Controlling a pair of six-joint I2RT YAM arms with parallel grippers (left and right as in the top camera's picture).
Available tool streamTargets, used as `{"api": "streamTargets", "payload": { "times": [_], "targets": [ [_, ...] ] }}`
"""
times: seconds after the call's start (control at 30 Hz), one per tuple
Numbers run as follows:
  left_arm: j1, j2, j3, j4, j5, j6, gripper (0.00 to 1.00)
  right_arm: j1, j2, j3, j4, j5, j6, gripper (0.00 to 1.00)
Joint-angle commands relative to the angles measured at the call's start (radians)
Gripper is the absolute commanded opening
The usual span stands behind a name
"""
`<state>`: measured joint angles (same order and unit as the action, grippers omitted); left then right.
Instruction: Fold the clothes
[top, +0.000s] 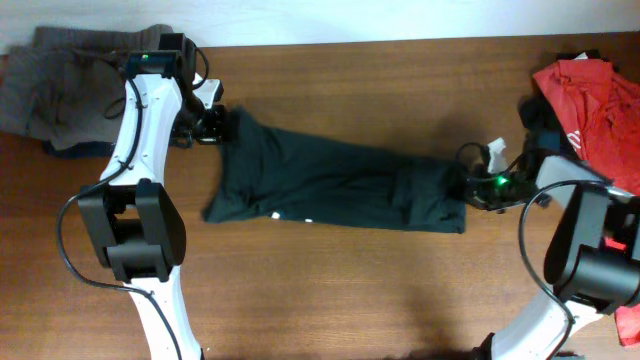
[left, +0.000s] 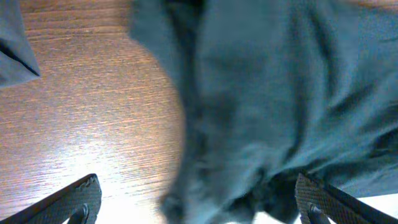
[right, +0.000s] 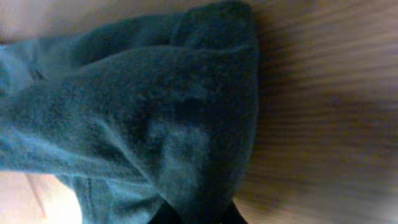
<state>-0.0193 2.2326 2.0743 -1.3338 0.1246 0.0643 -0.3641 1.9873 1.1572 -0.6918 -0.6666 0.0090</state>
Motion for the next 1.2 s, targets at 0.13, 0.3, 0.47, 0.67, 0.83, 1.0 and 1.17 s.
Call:
{"api": "streamTargets", "payload": {
  "times": [0.13, 0.3, 0.47, 0.67, 0.83, 1.0, 1.17],
  "targets": [
    [0.002, -0.011, 0.014, 0.006, 0.014, 0.008, 0.99, -0.080, -0.013, 0.287, -0.262, 0.375, 0.008, 0.04],
    [0.001, -0.011, 0.014, 0.016, 0.014, 0.008, 0.99, 0.013, -0.014, 0.410, -0.389, 0.601, 0.052, 0.04],
    [0.001, -0.011, 0.014, 0.017, 0.014, 0.008, 0.99, 0.231, -0.014, 0.418, -0.412, 0.784, 0.085, 0.04],
    [0.001, -0.011, 0.014, 0.017, 0.014, 0.008, 0.99, 0.423, -0.014, 0.418, -0.385, 0.780, 0.165, 0.06],
    [0.000, -0.011, 0.014, 0.017, 0.014, 0.008, 0.99, 0.531, -0.002, 0.417, -0.348, 0.720, 0.181, 0.30],
    [0.000, -0.011, 0.014, 0.016, 0.014, 0.008, 0.99, 0.589, 0.002, 0.414, -0.309, 0.685, 0.211, 0.28],
    [0.000, -0.011, 0.014, 0.016, 0.014, 0.008, 0.99, 0.616, 0.002, 0.414, -0.264, 0.477, 0.217, 0.26]
  ]
}}
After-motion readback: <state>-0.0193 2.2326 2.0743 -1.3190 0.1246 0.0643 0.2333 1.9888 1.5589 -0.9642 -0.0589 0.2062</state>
